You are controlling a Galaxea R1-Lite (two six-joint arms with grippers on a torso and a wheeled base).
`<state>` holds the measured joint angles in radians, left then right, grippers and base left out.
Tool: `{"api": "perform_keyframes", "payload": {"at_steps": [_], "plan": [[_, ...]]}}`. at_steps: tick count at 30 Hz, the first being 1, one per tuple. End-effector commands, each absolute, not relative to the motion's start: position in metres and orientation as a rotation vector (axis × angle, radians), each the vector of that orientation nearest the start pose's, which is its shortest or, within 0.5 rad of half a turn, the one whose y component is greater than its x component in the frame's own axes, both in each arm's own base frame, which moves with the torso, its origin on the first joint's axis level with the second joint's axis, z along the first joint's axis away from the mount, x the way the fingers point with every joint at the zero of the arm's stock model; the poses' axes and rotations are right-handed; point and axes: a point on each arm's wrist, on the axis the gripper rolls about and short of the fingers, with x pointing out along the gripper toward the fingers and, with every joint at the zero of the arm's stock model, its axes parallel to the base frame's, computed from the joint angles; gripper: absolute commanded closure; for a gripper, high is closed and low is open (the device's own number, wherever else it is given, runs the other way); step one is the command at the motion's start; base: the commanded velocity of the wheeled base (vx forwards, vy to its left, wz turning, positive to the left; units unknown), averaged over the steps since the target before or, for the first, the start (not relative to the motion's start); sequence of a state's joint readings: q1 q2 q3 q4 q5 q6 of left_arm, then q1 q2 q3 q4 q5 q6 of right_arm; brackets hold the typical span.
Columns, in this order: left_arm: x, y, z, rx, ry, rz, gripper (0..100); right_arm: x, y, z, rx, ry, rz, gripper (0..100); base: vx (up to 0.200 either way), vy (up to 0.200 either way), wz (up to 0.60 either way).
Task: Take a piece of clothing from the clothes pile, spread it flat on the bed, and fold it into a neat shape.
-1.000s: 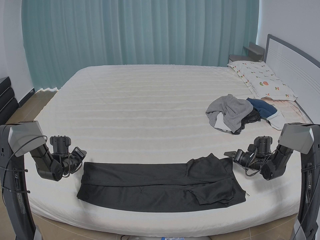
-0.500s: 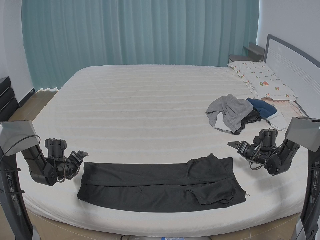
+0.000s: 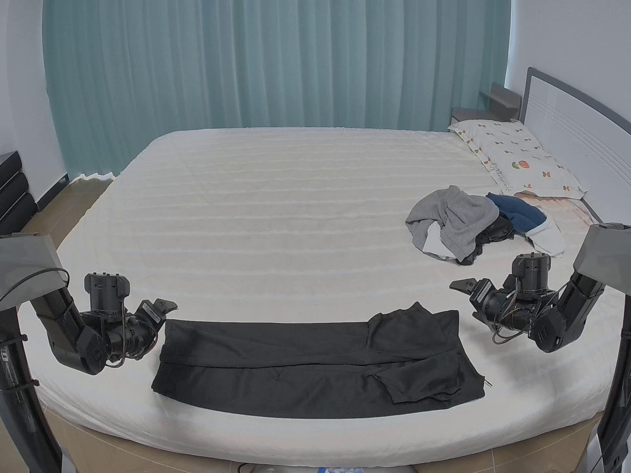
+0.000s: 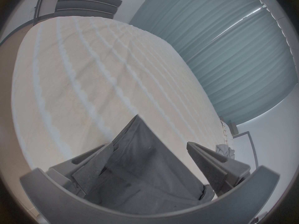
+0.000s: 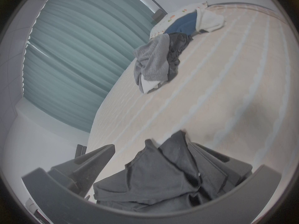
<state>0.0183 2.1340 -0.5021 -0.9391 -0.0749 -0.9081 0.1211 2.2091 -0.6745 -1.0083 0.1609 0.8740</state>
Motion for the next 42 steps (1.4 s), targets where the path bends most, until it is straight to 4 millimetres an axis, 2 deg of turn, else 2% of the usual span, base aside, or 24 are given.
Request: {"api": "perform_keyframes", "payload": {"at_steps": [1, 10, 25, 30, 31, 42], "plan": [[0.288, 0.001, 0.001, -0.891, 0.726, 0.286, 0, 0.338, 0.054, 0.018, 0.882, 0.638, 0.037, 0, 0.000, 0.000, 0.00], [0.291, -0.007, -0.007, -0.875, 0.756, 0.275, 0, 0.328, 0.054, 0.012, 0.881, 0.665, 0.032, 0, 0.000, 0.000, 0.00], [0.291, -0.007, -0.021, -0.791, 0.784, 0.312, 0, 0.327, 0.057, 0.012, 0.879, 0.671, 0.041, 0, 0.000, 0.000, 0.00], [0.299, -0.008, -0.022, -0.791, 0.772, 0.303, 0, 0.327, 0.057, 0.011, 0.876, 0.675, 0.042, 0, 0.000, 0.000, 0.00], [0.299, -0.008, -0.022, -0.791, 0.772, 0.303, 100, 0.327, 0.057, 0.011, 0.876, 0.675, 0.042, 0, 0.000, 0.000, 0.00], [0.298, -0.004, -0.019, -0.767, 0.752, 0.339, 100, 0.322, 0.061, 0.015, 0.867, 0.676, 0.054, 0, 0.000, 0.000, 0.00]]}}
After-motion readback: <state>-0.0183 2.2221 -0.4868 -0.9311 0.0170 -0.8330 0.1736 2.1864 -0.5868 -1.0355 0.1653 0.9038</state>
